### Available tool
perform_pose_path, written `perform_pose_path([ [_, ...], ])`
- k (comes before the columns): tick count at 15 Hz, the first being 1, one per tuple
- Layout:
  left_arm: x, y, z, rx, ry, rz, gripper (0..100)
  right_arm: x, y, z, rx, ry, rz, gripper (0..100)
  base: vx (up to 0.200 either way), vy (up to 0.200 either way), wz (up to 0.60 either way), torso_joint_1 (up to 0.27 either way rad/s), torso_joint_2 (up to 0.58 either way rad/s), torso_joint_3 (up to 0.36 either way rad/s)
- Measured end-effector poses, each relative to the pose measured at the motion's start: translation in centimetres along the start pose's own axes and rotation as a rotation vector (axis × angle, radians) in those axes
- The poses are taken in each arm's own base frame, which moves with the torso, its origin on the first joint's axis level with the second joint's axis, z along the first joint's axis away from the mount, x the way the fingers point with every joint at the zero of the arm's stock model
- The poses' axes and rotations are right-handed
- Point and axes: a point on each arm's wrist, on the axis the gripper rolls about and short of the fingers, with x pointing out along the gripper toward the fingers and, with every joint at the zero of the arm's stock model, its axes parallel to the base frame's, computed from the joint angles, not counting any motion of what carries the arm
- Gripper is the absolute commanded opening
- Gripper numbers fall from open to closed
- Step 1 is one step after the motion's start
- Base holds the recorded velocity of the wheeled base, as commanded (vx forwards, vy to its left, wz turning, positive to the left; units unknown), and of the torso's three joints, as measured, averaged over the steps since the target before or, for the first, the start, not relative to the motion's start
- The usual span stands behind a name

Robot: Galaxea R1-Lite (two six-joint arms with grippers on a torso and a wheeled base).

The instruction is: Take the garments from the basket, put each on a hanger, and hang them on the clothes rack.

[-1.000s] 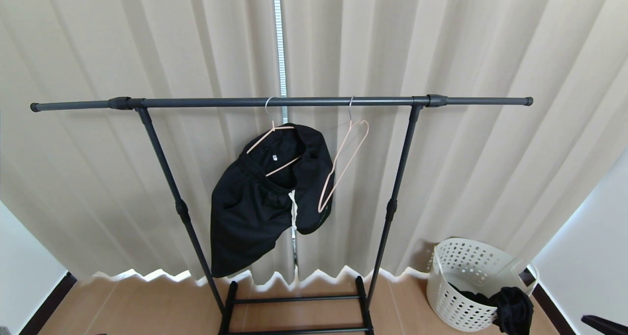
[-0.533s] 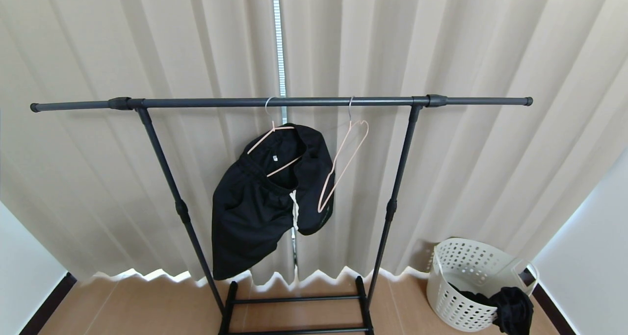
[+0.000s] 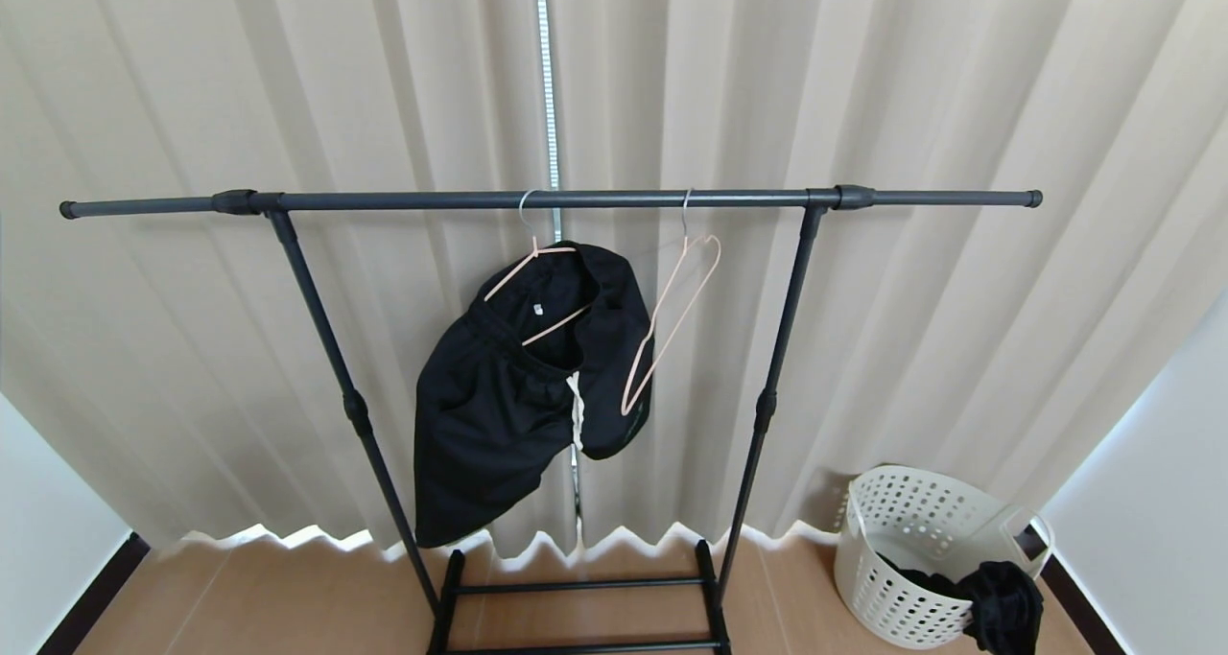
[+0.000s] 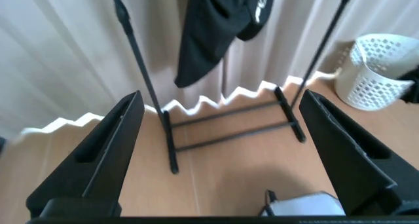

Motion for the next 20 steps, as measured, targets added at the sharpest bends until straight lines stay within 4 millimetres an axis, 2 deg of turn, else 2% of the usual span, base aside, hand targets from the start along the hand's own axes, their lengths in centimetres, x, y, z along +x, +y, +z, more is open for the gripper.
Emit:
perform_pose_path([
  [6,-1.6,-0.4,-0.6,-0.026,-0.215,0.048,100,-0.1,0.0,0.0,0.039,-0.009,-0.016,100,0.000,0.000,0.00,0.000,0.00,0.000],
  [11,-1.8,-0.4,-0.7,-0.023,-0.242,0.050,100,-0.1,0.0,0.0,0.031,-0.008,-0.017,100,0.000,0.000,0.00,-0.020,0.04,0.026],
  [20,-1.8,-0.4,-0.7,-0.021,-0.244,0.050,100,-0.1,0.0,0.0,0.034,-0.008,-0.017,100,0.000,0.000,0.00,-0.146,0.34,0.188],
])
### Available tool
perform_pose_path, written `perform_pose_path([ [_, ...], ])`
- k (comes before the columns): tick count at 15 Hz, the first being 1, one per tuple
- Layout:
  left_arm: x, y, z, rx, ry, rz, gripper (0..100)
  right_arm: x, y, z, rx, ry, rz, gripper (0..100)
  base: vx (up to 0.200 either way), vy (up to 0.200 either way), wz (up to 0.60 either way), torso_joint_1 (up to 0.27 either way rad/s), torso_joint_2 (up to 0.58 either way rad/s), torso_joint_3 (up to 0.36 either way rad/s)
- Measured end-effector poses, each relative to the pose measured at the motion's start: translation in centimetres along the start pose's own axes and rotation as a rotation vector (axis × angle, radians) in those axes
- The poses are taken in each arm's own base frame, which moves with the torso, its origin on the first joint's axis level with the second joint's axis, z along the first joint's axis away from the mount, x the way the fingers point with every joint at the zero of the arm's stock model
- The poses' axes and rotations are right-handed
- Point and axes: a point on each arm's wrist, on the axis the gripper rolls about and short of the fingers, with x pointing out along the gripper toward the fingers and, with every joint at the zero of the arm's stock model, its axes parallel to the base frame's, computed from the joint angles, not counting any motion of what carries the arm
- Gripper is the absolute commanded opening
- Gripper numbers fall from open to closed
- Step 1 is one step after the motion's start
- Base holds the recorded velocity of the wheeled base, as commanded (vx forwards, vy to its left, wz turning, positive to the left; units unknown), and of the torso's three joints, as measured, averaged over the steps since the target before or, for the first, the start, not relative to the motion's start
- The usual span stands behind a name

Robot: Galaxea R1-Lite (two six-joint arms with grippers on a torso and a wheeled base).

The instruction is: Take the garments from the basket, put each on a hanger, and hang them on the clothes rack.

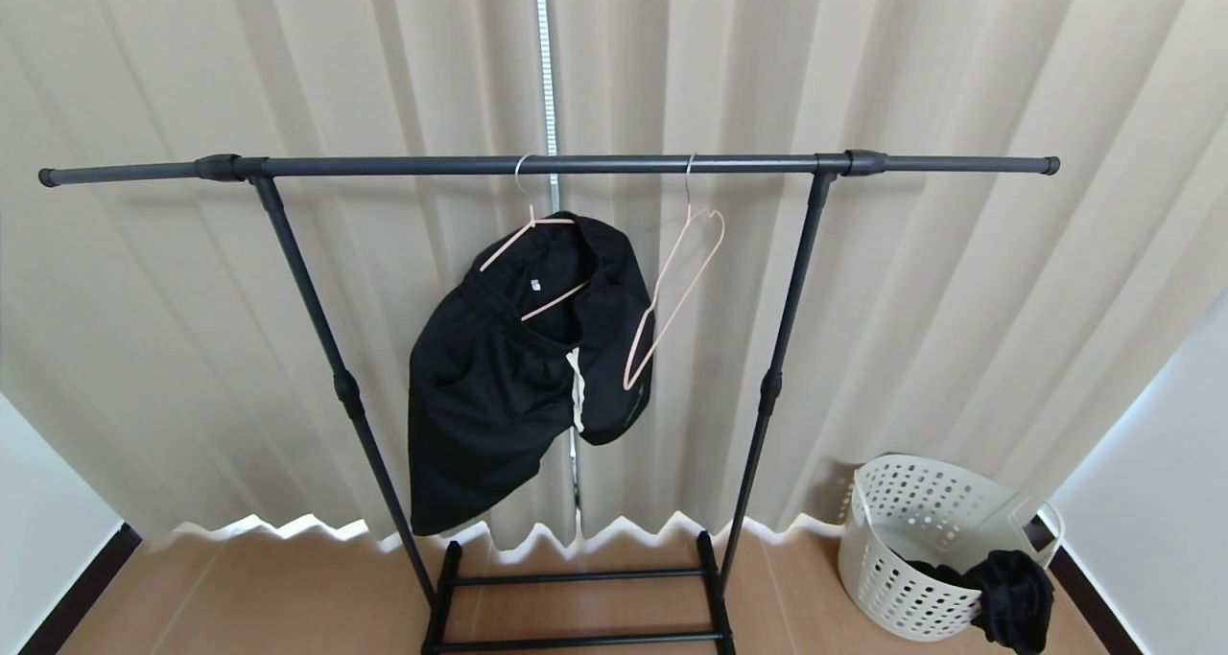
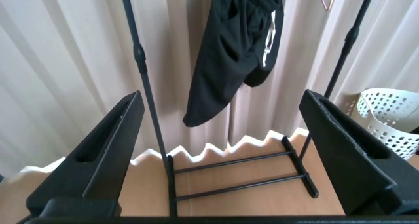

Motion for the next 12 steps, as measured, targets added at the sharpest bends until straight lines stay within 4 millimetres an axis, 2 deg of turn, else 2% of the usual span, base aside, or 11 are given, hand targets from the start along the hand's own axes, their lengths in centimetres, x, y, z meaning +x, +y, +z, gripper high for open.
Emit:
perform_pose_path([
  [6,0.00,0.00,0.00,0.002,0.000,0.000,100,0.00,0.00,0.00,0.000,0.000,0.000,100,0.000,0.000,0.00,-0.171,0.41,0.228],
  [12,0.00,0.00,0.00,0.002,0.000,0.000,100,0.00,0.00,0.00,0.000,0.000,0.000,100,0.000,0.000,0.00,-0.215,0.54,0.320],
])
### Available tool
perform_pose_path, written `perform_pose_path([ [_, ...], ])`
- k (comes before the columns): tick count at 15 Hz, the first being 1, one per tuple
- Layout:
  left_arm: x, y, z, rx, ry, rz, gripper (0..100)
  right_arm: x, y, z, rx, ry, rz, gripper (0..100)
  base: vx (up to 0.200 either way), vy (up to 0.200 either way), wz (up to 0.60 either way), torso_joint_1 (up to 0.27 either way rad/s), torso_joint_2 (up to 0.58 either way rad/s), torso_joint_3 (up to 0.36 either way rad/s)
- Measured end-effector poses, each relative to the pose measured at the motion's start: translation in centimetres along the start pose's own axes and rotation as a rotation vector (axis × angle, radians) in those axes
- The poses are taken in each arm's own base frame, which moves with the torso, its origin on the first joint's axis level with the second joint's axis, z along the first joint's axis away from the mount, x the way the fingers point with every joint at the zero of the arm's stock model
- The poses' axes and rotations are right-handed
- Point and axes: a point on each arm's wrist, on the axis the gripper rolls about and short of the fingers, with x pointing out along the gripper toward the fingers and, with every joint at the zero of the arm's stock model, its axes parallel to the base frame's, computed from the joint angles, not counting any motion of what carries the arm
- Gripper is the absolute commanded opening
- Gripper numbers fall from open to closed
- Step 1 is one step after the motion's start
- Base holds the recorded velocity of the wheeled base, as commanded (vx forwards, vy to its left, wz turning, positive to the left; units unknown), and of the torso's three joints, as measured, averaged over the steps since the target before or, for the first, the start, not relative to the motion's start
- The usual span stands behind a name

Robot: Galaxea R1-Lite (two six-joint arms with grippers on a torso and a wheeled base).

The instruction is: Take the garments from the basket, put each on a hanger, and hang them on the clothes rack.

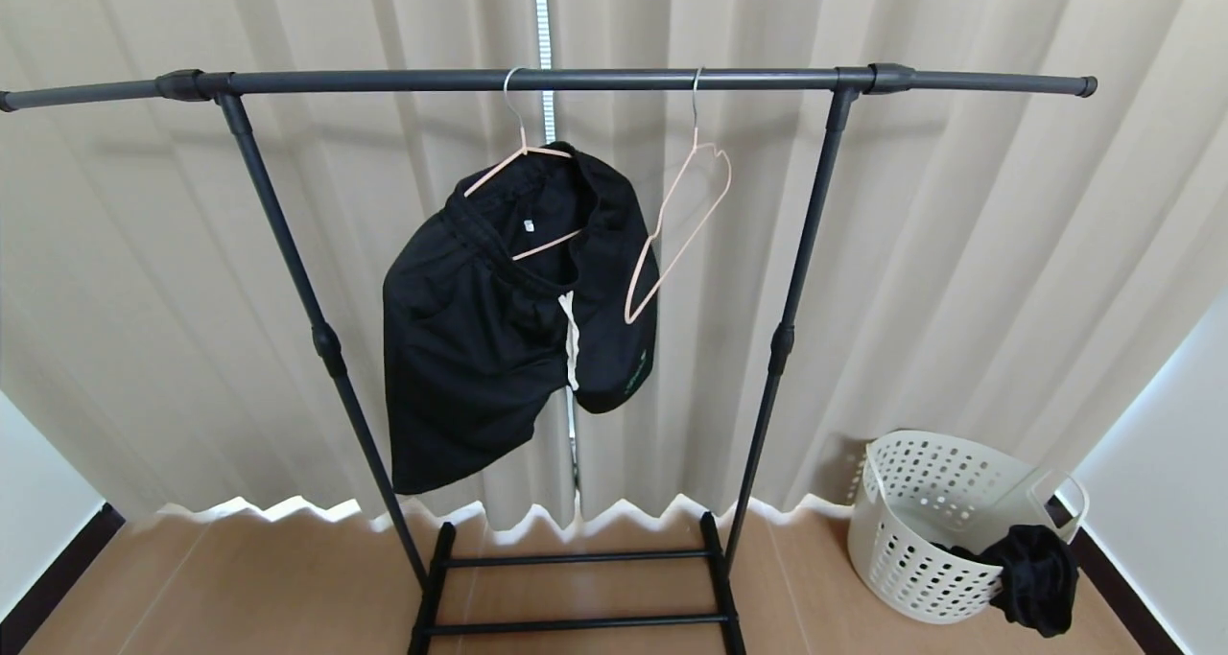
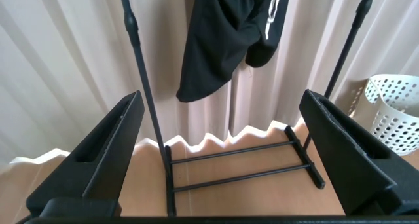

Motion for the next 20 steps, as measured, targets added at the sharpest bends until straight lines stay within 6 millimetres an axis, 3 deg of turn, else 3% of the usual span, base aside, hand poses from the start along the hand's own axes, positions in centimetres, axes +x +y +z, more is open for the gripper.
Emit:
perform_pose_path([
  [11,0.01,0.00,-0.01,0.003,0.003,0.000,100,0.00,0.00,0.00,0.002,0.000,0.000,100,0.000,0.000,0.00,-0.170,0.51,0.333],
  [20,0.01,0.00,-0.01,0.003,0.003,0.000,100,0.01,0.00,0.02,-0.001,-0.001,0.000,100,0.000,0.000,0.00,-0.079,0.46,0.369],
])
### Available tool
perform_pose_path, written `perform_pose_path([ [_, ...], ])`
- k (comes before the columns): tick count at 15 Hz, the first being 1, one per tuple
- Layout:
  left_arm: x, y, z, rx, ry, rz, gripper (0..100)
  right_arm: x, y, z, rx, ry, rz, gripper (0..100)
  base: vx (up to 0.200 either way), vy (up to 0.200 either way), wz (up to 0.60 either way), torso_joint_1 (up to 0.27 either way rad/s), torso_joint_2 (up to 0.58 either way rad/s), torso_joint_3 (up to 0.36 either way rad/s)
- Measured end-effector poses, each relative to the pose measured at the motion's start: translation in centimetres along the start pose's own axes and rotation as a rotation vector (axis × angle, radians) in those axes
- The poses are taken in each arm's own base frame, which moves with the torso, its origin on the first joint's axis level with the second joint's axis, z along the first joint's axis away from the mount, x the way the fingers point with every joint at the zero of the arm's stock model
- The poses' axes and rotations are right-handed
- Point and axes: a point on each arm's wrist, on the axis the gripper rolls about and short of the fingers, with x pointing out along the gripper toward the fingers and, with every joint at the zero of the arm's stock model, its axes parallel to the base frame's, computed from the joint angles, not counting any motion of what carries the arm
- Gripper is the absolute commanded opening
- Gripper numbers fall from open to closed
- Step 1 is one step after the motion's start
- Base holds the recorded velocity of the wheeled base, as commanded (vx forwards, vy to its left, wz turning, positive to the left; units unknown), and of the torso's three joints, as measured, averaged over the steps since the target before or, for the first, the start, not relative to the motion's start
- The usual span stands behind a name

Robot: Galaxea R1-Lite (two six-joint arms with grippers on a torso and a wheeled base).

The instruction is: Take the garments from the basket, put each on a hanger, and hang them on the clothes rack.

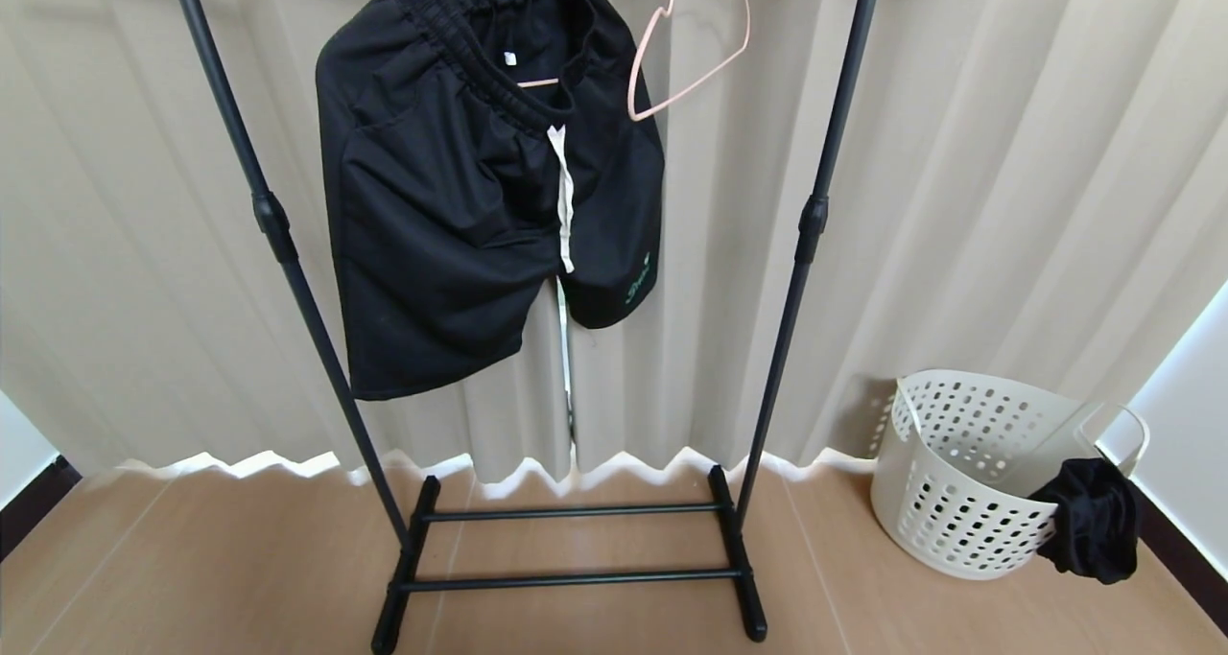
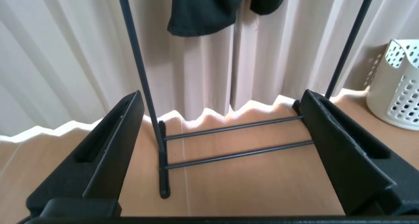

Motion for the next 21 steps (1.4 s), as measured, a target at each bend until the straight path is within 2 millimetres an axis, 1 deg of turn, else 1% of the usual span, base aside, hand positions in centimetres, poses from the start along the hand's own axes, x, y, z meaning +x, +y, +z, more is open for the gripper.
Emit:
perform_pose_path([
  [1,0.00,0.00,-0.01,-0.001,0.001,0.000,100,0.00,0.00,-0.01,-0.002,0.001,-0.001,100,0.000,0.000,0.00,-0.027,0.28,0.271],
  [7,0.00,0.00,-0.02,0.000,0.002,0.000,100,0.00,0.00,-0.03,-0.002,0.003,-0.001,100,0.000,0.000,-0.60,-0.002,0.12,0.113],
  [8,0.00,0.00,0.00,0.000,0.000,0.000,100,0.00,-0.01,0.02,-0.002,-0.002,-0.001,100,0.000,0.000,0.00,0.000,0.00,0.000],
  [12,0.00,0.00,-0.02,0.000,0.002,0.000,100,0.01,0.00,-0.01,-0.003,0.002,-0.001,100,0.000,-0.200,0.00,0.002,0.07,0.072],
  [21,0.00,0.00,-0.01,0.001,0.001,0.000,100,0.00,0.00,0.00,-0.004,0.000,-0.002,100,0.000,-0.200,0.00,0.004,0.01,0.009],
])
